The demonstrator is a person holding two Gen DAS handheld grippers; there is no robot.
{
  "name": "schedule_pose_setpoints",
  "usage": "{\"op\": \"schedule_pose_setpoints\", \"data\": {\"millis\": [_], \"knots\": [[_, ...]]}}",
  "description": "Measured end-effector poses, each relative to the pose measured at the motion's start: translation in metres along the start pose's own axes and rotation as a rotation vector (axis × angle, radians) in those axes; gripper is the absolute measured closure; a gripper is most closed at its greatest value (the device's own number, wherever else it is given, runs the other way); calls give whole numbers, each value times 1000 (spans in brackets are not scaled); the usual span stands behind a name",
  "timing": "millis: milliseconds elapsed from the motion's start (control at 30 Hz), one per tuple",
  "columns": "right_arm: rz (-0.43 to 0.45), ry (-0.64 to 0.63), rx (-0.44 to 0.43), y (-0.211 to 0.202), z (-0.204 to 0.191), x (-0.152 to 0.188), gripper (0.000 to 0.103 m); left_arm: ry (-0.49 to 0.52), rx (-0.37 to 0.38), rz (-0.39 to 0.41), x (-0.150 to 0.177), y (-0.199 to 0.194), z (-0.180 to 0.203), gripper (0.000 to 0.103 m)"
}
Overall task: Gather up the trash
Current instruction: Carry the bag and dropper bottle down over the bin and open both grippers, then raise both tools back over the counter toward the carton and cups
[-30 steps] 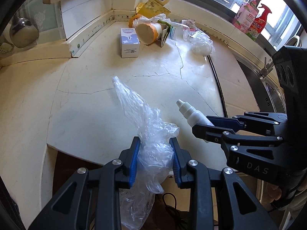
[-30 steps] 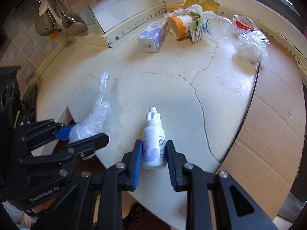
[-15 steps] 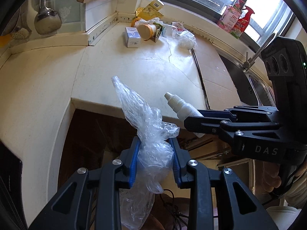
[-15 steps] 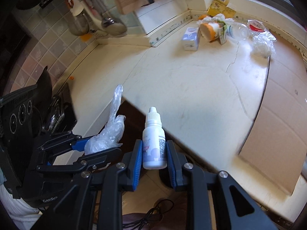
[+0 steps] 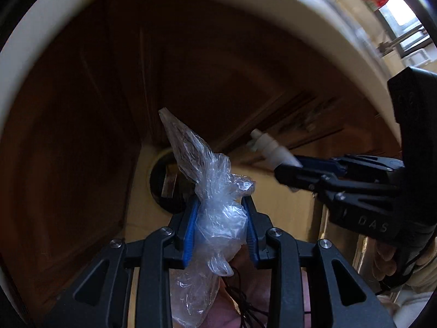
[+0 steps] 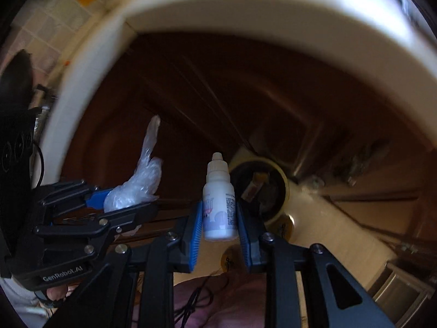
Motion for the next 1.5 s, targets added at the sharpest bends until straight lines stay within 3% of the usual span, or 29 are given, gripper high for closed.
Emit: {"op": "schedule_pose_setpoints", "data": {"millis": [167,367,467,533,700,1000,1233,1500], "knots": [[-56,36,19,87,23,24,78,-22,-41,-79,10,92,-37,73],[-70,87,-1,165,51,34,78,9,-67,-95,-1,173,-57,68],[-64,117,42,194,75,37,74,26,-102,-89,-7,204,-65,55],[-62,134,50,208,85,39,58,23,-111,-92,-1,218,-73,29],[-57,150,45,219,100,44,56,-13,-115,-107,4,237,-83,27],[-30,163,23,186,92,53,56,-41,-121,-50,6,210,-76,27],[36,202,-19,115,78,43,56,-58,-121,30,4,133,-54,27],[112,179,-34,9,47,25,56,-77,-148,136,-4,17,-29,27]]}}
Point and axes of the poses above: each gripper's, at about its wrist camera, not at the fingertips, and y roughly the way its jaws point, z to its right, x to its underside, the point moved 10 cm from there along y, roughly the way its jaws point, and after that the axes turned 13 degrees about -y, right-handed, at the moved point
